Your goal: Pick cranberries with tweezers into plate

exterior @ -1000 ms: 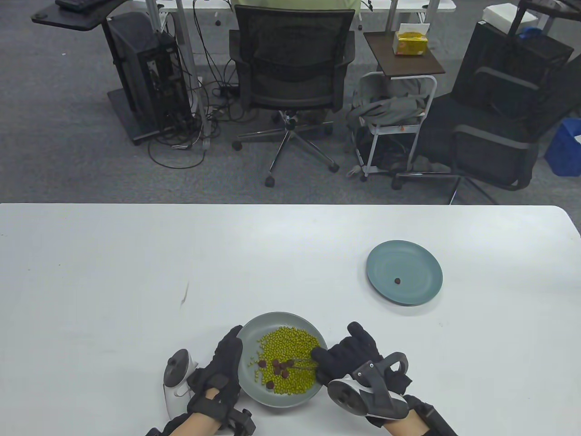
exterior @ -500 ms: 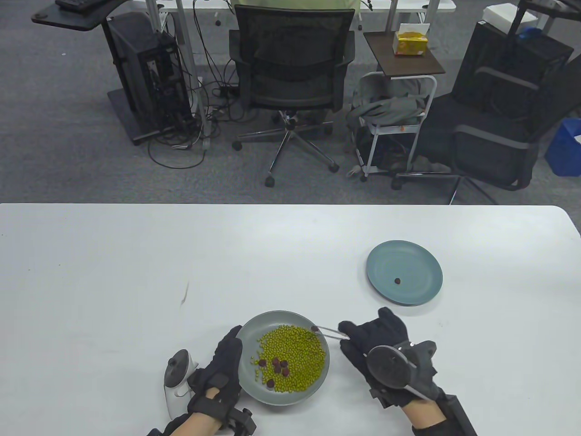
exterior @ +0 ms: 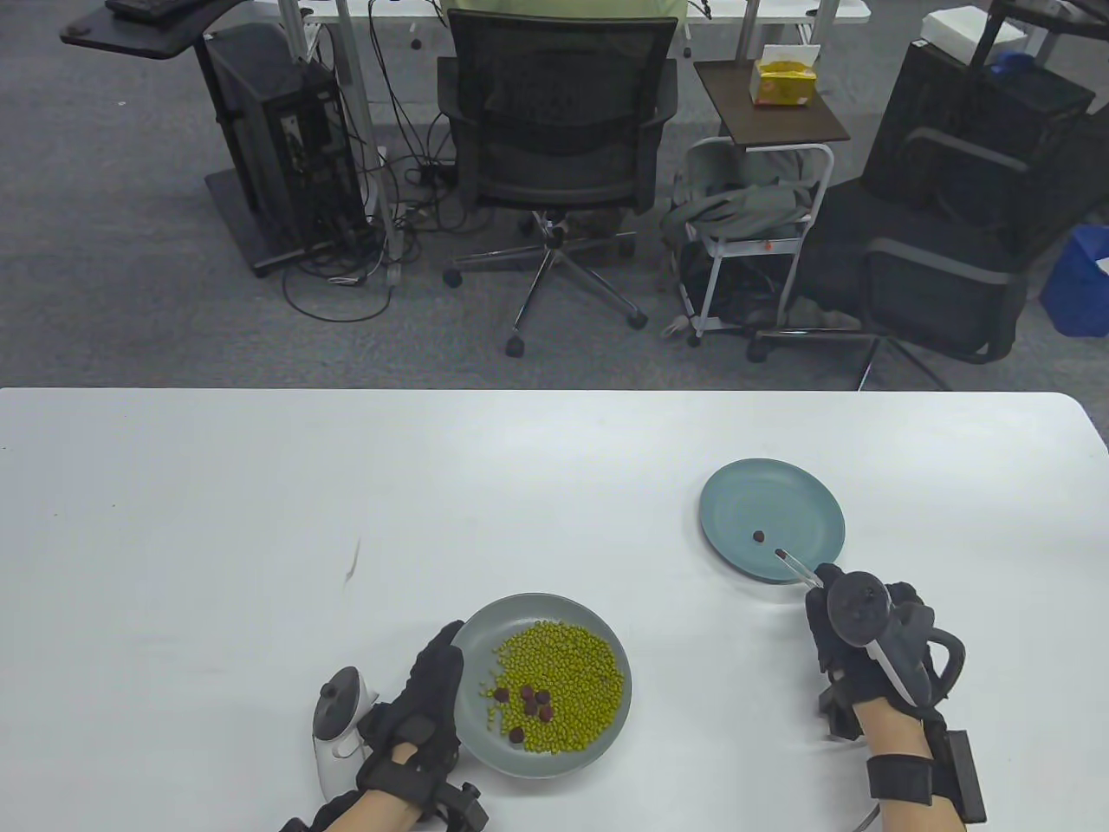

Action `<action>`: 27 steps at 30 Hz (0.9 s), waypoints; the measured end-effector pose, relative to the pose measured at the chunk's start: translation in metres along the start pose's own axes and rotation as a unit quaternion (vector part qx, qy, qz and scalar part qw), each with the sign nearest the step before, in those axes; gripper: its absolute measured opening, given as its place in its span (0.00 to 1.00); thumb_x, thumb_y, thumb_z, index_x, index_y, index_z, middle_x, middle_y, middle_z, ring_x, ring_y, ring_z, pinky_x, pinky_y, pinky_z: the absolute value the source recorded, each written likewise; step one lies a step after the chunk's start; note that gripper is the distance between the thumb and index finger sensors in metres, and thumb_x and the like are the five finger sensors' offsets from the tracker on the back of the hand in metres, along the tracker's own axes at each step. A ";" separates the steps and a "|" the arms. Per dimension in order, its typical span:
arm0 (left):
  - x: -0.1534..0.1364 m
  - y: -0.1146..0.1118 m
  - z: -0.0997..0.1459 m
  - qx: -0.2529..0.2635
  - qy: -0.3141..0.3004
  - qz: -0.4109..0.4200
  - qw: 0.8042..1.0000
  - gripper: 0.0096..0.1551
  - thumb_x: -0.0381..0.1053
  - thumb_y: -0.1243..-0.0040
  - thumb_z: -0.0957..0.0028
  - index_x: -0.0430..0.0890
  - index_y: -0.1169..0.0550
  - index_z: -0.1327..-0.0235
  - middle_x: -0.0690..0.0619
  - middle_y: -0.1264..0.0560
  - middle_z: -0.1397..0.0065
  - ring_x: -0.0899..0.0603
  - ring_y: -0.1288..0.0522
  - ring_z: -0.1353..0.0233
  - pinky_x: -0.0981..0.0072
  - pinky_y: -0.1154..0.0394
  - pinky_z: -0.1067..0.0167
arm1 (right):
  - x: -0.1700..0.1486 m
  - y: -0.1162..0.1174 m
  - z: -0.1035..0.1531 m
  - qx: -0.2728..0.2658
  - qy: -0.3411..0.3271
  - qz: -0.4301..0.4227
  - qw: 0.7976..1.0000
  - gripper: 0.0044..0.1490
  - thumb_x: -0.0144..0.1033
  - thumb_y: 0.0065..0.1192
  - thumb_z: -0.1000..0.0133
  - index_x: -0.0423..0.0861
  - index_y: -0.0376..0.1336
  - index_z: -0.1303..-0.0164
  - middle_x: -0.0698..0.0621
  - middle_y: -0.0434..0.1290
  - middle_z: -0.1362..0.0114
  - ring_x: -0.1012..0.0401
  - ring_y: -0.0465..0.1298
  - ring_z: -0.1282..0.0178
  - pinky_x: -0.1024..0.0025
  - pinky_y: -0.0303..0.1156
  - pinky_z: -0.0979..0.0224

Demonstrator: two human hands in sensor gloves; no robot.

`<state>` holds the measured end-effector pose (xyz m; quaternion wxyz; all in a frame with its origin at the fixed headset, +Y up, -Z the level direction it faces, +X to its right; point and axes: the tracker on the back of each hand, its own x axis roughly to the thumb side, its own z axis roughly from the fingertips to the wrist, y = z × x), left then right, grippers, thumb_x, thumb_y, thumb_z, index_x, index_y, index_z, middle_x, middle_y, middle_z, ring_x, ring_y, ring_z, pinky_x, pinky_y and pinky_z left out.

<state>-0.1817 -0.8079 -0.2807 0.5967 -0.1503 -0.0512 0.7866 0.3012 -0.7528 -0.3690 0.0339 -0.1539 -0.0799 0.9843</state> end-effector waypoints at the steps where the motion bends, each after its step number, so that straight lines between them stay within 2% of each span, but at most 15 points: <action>1: 0.000 0.000 0.000 0.000 0.001 0.000 1.000 0.37 0.64 0.56 0.42 0.51 0.48 0.26 0.47 0.33 0.30 0.43 0.15 0.57 0.62 0.18 0.65 | 0.000 0.003 -0.002 -0.001 0.000 0.009 1.000 0.31 0.55 0.56 0.54 0.58 0.68 0.42 0.65 0.76 0.56 0.63 0.77 0.46 0.51 0.54 0.18; 7: -0.001 -0.001 -0.001 0.000 0.002 -0.007 1.000 0.37 0.64 0.56 0.42 0.51 0.49 0.25 0.47 0.33 0.30 0.43 0.15 0.57 0.62 0.18 0.65 | 0.008 0.018 -0.014 0.025 0.016 0.034 0.999 0.30 0.54 0.55 0.54 0.58 0.67 0.41 0.65 0.76 0.55 0.62 0.77 0.46 0.51 0.54 0.19; 11: -0.004 -0.001 -0.001 -0.001 0.009 -0.003 1.000 0.37 0.64 0.56 0.42 0.51 0.49 0.25 0.47 0.33 0.30 0.43 0.15 0.57 0.62 0.18 0.64 | 0.010 0.016 -0.012 0.041 0.024 0.030 0.998 0.35 0.55 0.53 0.54 0.58 0.62 0.35 0.64 0.75 0.53 0.61 0.76 0.43 0.50 0.52 0.18; 14: -0.004 -0.001 -0.003 -0.003 0.014 0.001 1.000 0.37 0.64 0.55 0.42 0.51 0.49 0.25 0.47 0.33 0.30 0.43 0.15 0.57 0.62 0.18 0.65 | 0.014 0.006 -0.008 0.015 0.006 0.045 0.999 0.36 0.56 0.53 0.54 0.59 0.61 0.34 0.65 0.74 0.52 0.62 0.75 0.43 0.50 0.52 0.18; 20: 0.001 0.005 -0.001 0.015 0.003 -0.001 1.000 0.37 0.63 0.56 0.42 0.51 0.49 0.26 0.47 0.33 0.30 0.43 0.15 0.57 0.62 0.17 0.65 | 0.027 -0.012 0.016 -0.020 -0.042 -0.020 0.999 0.34 0.56 0.53 0.54 0.59 0.63 0.37 0.66 0.75 0.53 0.63 0.76 0.44 0.51 0.53 0.18; 27: 0.002 0.007 -0.001 0.015 -0.002 -0.014 1.000 0.37 0.63 0.56 0.42 0.50 0.49 0.26 0.47 0.32 0.31 0.44 0.14 0.59 0.63 0.17 0.67 | 0.064 -0.028 0.043 -0.064 -0.129 -0.053 0.988 0.33 0.58 0.54 0.55 0.60 0.65 0.39 0.66 0.75 0.54 0.64 0.76 0.44 0.51 0.54 0.18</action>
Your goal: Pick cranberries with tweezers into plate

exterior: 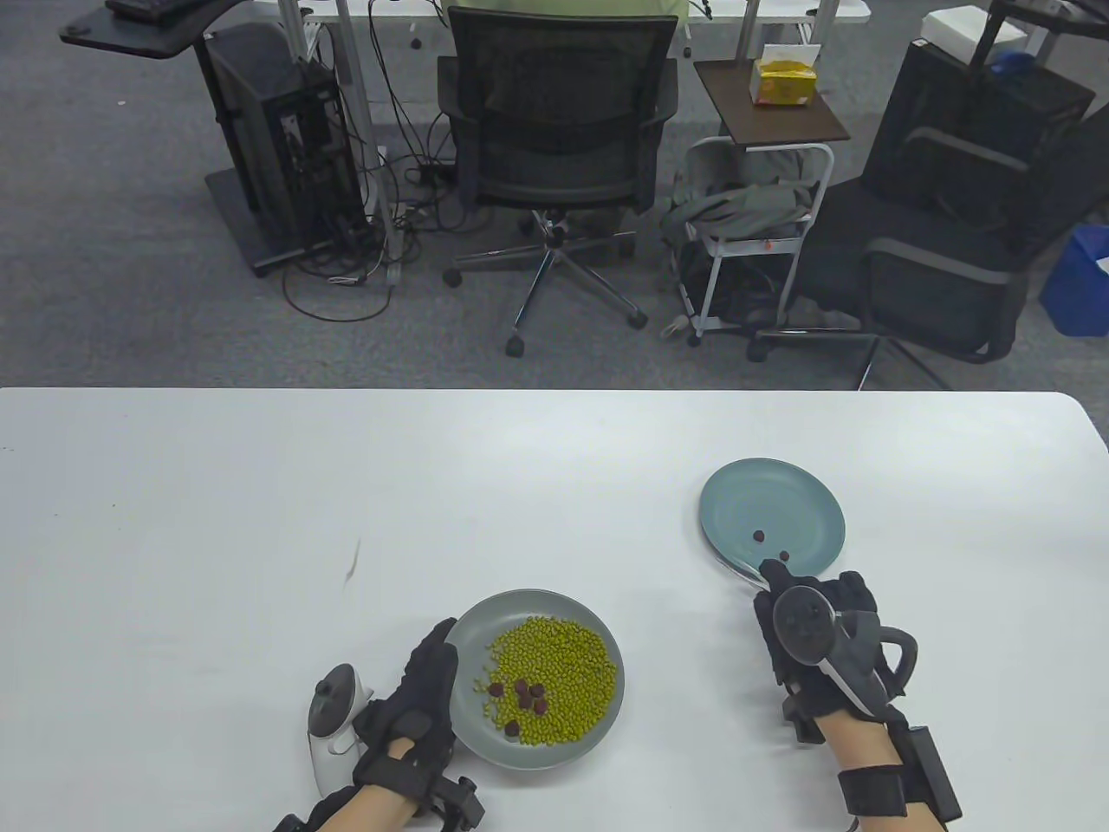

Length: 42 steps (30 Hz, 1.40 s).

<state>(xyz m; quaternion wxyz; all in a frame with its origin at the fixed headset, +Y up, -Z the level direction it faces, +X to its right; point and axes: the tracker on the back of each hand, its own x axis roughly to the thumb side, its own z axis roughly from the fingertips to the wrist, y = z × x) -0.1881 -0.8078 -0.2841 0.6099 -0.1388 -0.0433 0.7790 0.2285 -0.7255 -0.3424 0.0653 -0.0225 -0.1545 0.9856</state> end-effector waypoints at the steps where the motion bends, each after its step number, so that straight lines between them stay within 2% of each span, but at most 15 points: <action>1: 0.000 0.000 0.000 0.000 -0.001 -0.002 1.000 0.37 0.63 0.55 0.42 0.50 0.49 0.26 0.47 0.31 0.31 0.44 0.14 0.59 0.63 0.17 0.68 | 0.006 -0.001 0.003 -0.003 -0.014 -0.007 1.000 0.33 0.58 0.54 0.55 0.60 0.65 0.39 0.66 0.75 0.54 0.64 0.76 0.44 0.51 0.53 0.18; 4: 0.000 -0.002 0.001 -0.004 0.002 0.013 1.000 0.37 0.63 0.55 0.42 0.50 0.49 0.26 0.47 0.32 0.31 0.44 0.14 0.59 0.63 0.17 0.67 | 0.032 -0.008 0.017 -0.037 -0.067 -0.014 0.997 0.33 0.58 0.54 0.55 0.61 0.64 0.39 0.67 0.75 0.54 0.64 0.76 0.44 0.51 0.54 0.18; 9: 0.000 -0.001 0.000 -0.006 -0.002 0.010 1.000 0.37 0.63 0.56 0.42 0.51 0.49 0.26 0.47 0.32 0.31 0.43 0.15 0.58 0.63 0.18 0.66 | 0.070 -0.022 0.040 -0.055 -0.143 -0.054 0.987 0.32 0.59 0.54 0.55 0.61 0.65 0.40 0.67 0.75 0.55 0.64 0.76 0.44 0.52 0.54 0.18; 13: -0.001 0.001 -0.001 0.001 -0.002 0.000 1.000 0.37 0.63 0.56 0.42 0.51 0.49 0.26 0.47 0.33 0.30 0.43 0.15 0.58 0.63 0.18 0.66 | 0.095 -0.029 0.058 -0.089 -0.190 -0.023 0.977 0.31 0.59 0.58 0.56 0.62 0.67 0.42 0.67 0.76 0.56 0.64 0.77 0.45 0.52 0.55 0.18; 20: -0.004 0.000 -0.001 -0.002 0.006 0.006 1.000 0.37 0.63 0.56 0.42 0.51 0.49 0.26 0.47 0.33 0.30 0.43 0.15 0.57 0.62 0.18 0.65 | 0.120 -0.027 0.077 -0.066 -0.274 -0.016 0.959 0.31 0.60 0.58 0.57 0.63 0.68 0.43 0.67 0.76 0.56 0.64 0.77 0.44 0.52 0.54 0.18; 24: -0.005 -0.001 -0.001 -0.004 0.005 -0.002 1.000 0.37 0.63 0.56 0.42 0.51 0.49 0.26 0.47 0.33 0.30 0.43 0.15 0.57 0.63 0.18 0.65 | 0.124 -0.025 0.080 -0.049 -0.290 -0.021 0.956 0.31 0.61 0.58 0.57 0.63 0.68 0.44 0.67 0.77 0.56 0.64 0.77 0.45 0.52 0.54 0.18; 42: -0.008 -0.004 -0.001 -0.015 0.008 -0.009 1.000 0.37 0.63 0.56 0.42 0.51 0.49 0.25 0.47 0.33 0.30 0.43 0.15 0.57 0.63 0.18 0.65 | 0.128 -0.023 0.082 -0.037 -0.300 -0.025 0.953 0.32 0.63 0.58 0.59 0.62 0.70 0.46 0.66 0.77 0.59 0.64 0.78 0.47 0.52 0.55 0.18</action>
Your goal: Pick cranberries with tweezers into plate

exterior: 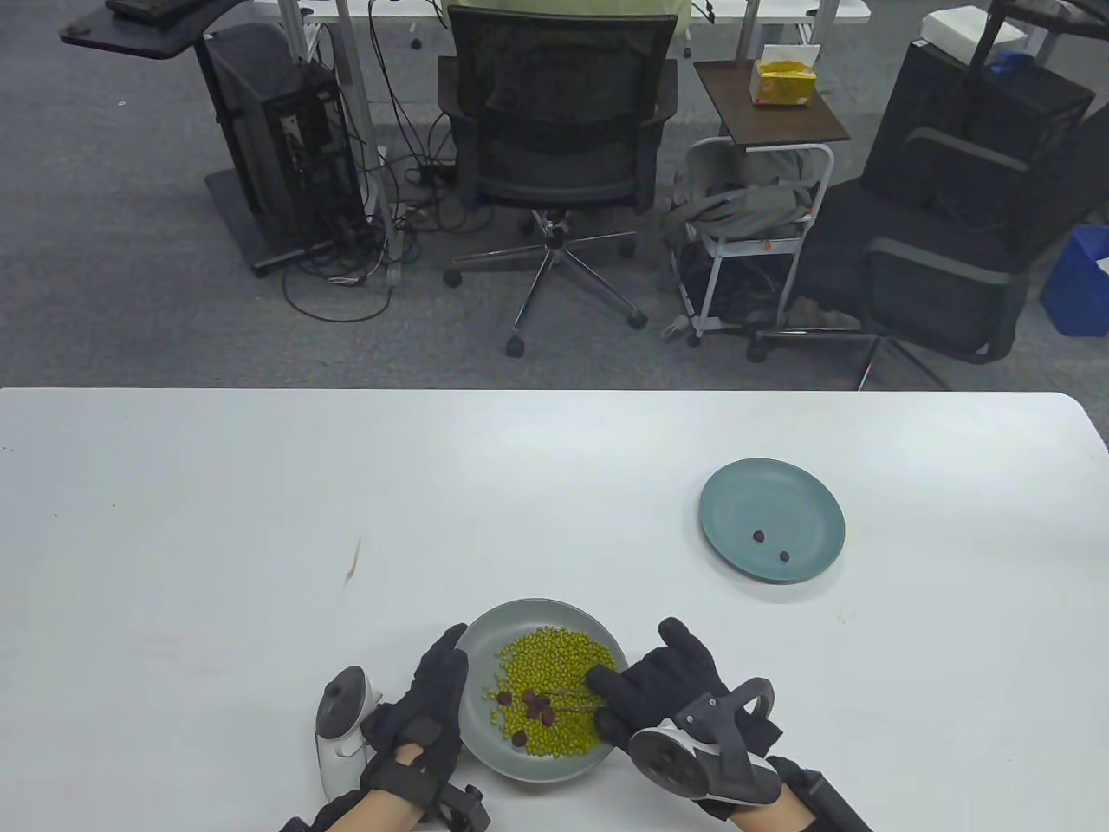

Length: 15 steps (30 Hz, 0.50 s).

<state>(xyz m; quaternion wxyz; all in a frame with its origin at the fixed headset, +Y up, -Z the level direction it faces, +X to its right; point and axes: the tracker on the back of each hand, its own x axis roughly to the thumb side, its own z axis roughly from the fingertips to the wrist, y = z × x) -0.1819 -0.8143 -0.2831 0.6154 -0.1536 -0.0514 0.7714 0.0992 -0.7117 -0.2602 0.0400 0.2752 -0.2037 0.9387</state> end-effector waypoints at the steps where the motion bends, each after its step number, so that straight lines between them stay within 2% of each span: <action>1: 0.000 0.000 0.000 0.001 0.000 0.001 1.000 0.37 0.63 0.56 0.42 0.51 0.49 0.26 0.47 0.33 0.30 0.43 0.15 0.57 0.63 0.18 0.65 | 0.000 -0.001 0.000 -0.001 0.000 -0.003 1.000 0.32 0.63 0.58 0.59 0.61 0.70 0.46 0.66 0.77 0.59 0.64 0.78 0.47 0.52 0.55 0.18; 15: -0.001 -0.001 0.000 -0.001 -0.002 -0.010 1.000 0.37 0.64 0.56 0.42 0.51 0.49 0.26 0.47 0.33 0.30 0.43 0.15 0.57 0.62 0.18 0.65 | 0.004 0.001 0.000 0.005 0.004 -0.001 1.000 0.31 0.62 0.59 0.59 0.60 0.73 0.50 0.66 0.78 0.62 0.64 0.79 0.50 0.53 0.58 0.19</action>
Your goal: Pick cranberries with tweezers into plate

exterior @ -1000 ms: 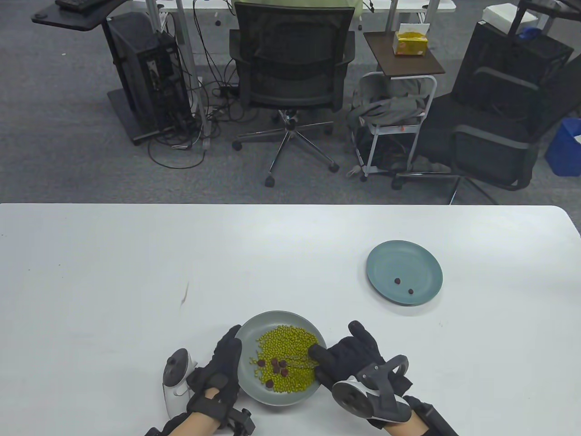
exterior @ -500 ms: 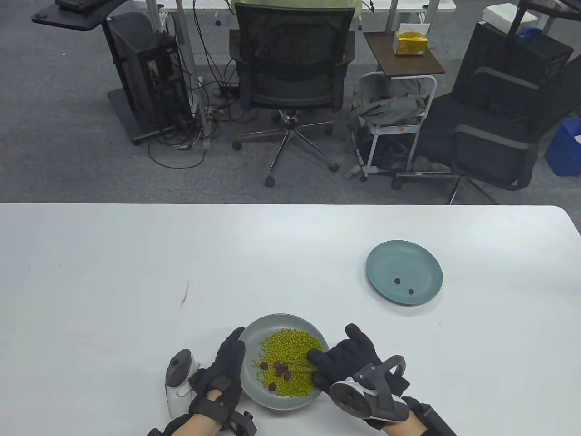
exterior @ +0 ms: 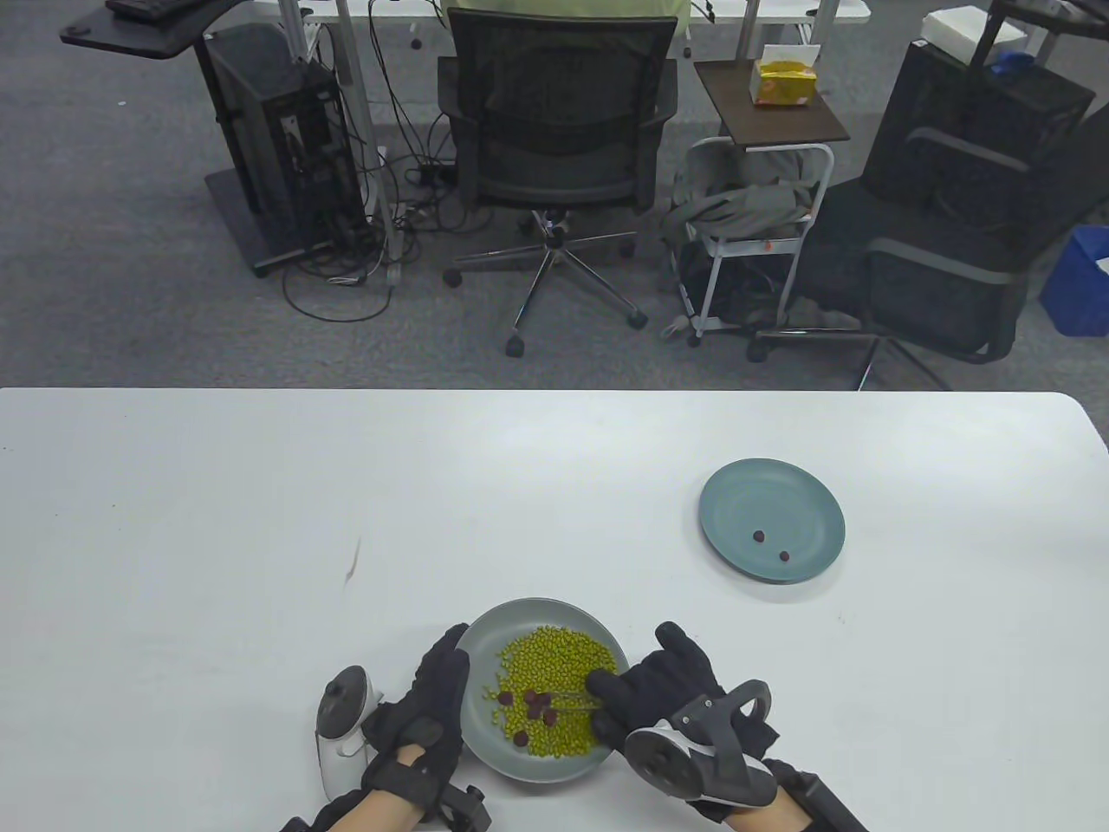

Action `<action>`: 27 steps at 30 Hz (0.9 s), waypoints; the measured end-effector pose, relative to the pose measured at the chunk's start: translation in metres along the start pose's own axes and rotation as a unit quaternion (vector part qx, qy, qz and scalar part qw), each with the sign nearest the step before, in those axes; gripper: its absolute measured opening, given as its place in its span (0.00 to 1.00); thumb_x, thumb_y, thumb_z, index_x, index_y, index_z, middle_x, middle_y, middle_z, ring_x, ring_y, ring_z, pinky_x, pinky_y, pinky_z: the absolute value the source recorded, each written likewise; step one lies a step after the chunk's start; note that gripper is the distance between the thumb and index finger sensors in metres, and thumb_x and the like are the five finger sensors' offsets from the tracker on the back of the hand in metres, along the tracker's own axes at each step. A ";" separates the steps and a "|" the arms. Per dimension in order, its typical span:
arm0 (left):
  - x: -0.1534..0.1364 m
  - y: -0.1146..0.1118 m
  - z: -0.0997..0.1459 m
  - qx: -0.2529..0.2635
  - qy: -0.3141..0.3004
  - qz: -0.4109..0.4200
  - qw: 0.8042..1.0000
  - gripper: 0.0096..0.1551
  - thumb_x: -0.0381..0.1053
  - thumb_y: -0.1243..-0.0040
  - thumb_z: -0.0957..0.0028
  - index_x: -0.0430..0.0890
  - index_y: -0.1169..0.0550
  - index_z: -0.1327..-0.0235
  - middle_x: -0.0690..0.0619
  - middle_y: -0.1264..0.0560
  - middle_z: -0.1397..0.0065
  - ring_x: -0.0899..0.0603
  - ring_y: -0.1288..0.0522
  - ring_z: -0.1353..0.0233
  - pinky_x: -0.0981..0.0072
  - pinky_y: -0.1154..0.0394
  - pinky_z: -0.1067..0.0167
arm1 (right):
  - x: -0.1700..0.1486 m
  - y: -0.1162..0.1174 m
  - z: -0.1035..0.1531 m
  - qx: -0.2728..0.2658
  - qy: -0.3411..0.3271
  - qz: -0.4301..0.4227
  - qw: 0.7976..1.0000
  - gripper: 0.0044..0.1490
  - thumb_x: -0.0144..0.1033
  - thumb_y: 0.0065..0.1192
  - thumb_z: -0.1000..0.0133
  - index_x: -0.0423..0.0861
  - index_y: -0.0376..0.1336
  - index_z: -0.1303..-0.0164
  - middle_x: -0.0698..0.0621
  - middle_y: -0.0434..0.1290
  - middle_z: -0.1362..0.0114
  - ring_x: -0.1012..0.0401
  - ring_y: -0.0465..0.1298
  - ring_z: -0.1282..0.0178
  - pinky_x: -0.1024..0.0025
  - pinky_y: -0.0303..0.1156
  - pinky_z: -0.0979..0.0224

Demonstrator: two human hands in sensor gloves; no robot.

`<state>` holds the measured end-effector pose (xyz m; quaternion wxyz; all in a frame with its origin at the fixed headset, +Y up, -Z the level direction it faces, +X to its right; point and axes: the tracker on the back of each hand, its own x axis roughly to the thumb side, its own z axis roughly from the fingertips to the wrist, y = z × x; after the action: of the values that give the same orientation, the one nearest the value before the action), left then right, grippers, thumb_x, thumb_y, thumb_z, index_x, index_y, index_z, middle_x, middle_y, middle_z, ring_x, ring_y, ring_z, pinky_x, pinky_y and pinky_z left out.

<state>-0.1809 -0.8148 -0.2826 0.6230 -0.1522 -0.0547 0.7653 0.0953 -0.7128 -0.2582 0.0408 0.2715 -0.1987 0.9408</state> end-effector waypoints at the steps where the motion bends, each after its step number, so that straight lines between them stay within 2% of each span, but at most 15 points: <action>1: 0.000 0.000 0.000 0.000 0.001 0.000 1.000 0.37 0.63 0.56 0.42 0.51 0.49 0.26 0.47 0.33 0.30 0.43 0.15 0.57 0.62 0.18 0.65 | 0.000 0.000 0.000 0.000 -0.001 0.000 1.000 0.31 0.62 0.59 0.59 0.59 0.73 0.50 0.66 0.78 0.62 0.64 0.80 0.51 0.53 0.58 0.19; 15: 0.000 -0.001 0.000 -0.001 0.000 -0.001 1.000 0.37 0.63 0.56 0.42 0.51 0.49 0.26 0.47 0.33 0.30 0.43 0.15 0.57 0.62 0.18 0.65 | -0.001 0.002 -0.001 0.008 0.011 0.001 1.000 0.31 0.63 0.59 0.59 0.59 0.74 0.51 0.66 0.78 0.63 0.64 0.80 0.51 0.53 0.58 0.20; 27: -0.001 -0.002 0.001 -0.005 0.002 -0.002 1.000 0.37 0.63 0.56 0.42 0.51 0.49 0.26 0.47 0.33 0.30 0.43 0.15 0.57 0.62 0.18 0.65 | -0.004 -0.002 0.001 -0.022 0.017 -0.042 0.999 0.29 0.60 0.61 0.59 0.57 0.75 0.54 0.66 0.78 0.64 0.65 0.80 0.53 0.53 0.59 0.21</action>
<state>-0.1795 -0.8150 -0.2814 0.6242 -0.1563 -0.0577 0.7633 0.0993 -0.7112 -0.2586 0.0900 0.2624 -0.2072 0.9381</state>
